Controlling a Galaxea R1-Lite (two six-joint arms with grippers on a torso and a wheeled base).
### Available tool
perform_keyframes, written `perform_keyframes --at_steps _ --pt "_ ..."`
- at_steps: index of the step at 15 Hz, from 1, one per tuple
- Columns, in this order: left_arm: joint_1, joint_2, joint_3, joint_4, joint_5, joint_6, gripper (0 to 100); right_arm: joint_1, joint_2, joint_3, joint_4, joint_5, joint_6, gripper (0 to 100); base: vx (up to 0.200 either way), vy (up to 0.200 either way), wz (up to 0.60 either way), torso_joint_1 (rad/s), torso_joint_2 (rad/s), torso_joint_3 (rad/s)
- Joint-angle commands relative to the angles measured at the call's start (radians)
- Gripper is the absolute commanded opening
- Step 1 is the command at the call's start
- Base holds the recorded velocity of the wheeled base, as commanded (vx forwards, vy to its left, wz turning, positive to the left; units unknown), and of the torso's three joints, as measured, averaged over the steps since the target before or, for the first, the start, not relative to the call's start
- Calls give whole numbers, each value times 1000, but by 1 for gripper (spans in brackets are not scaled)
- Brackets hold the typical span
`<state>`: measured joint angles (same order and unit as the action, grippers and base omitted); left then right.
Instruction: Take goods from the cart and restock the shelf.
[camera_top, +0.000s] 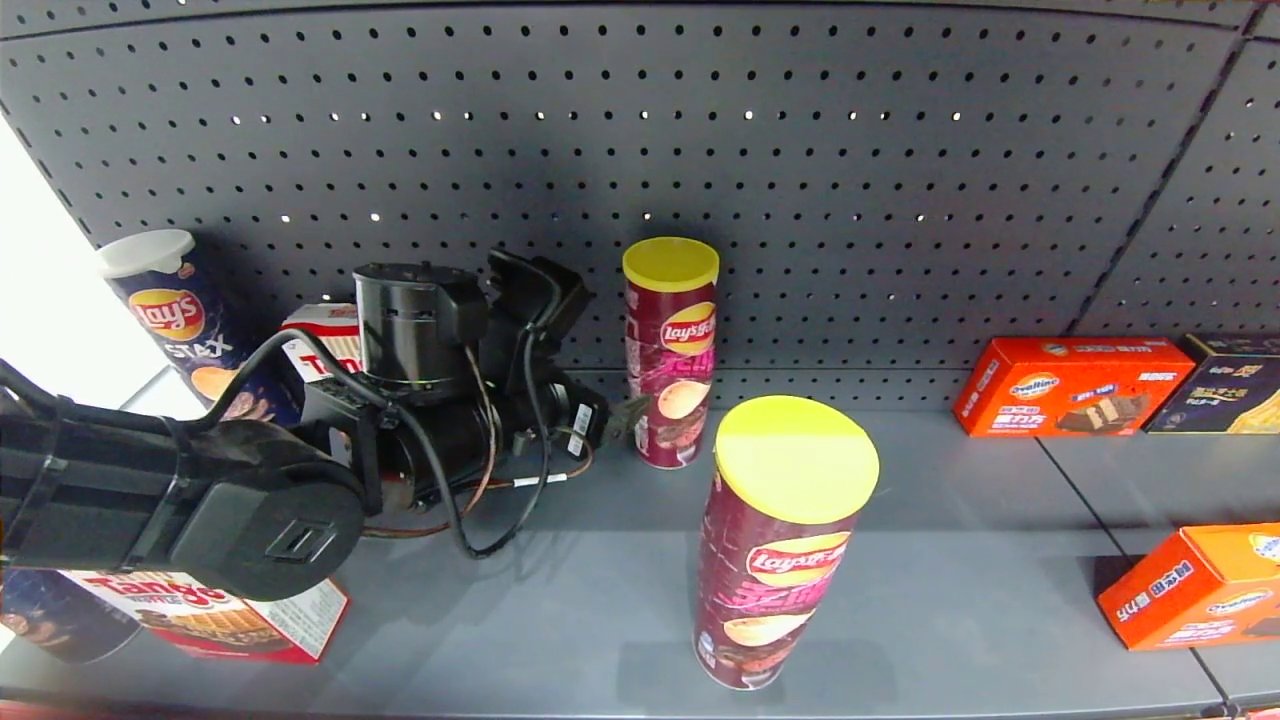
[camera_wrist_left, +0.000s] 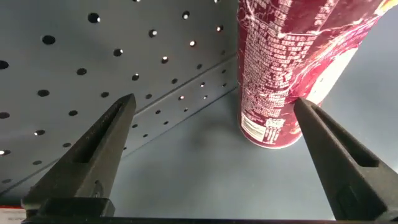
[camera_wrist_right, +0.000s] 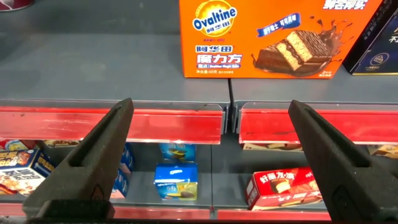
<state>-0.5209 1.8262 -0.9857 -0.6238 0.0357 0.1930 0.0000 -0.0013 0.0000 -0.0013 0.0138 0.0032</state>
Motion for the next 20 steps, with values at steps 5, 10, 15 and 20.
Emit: perform_keyframes --at_steps 5,10,15,20 --pt "10 4 -5 -1 15 0 100 0 1 0 0 0 0 100 0 0 0 0 0 0" --pt "25 2 -2 -1 50 8 100 0 1 0 0 2 0 100 0 0 0 0 0 0" --pt "36 13 -10 3 101 36 100 0 1 0 0 0 0 100 0 0 0 0 0 0" --pt "28 73 -85 6 121 36 100 0 1 0 0 0 0 100 0 0 0 0 0 0"
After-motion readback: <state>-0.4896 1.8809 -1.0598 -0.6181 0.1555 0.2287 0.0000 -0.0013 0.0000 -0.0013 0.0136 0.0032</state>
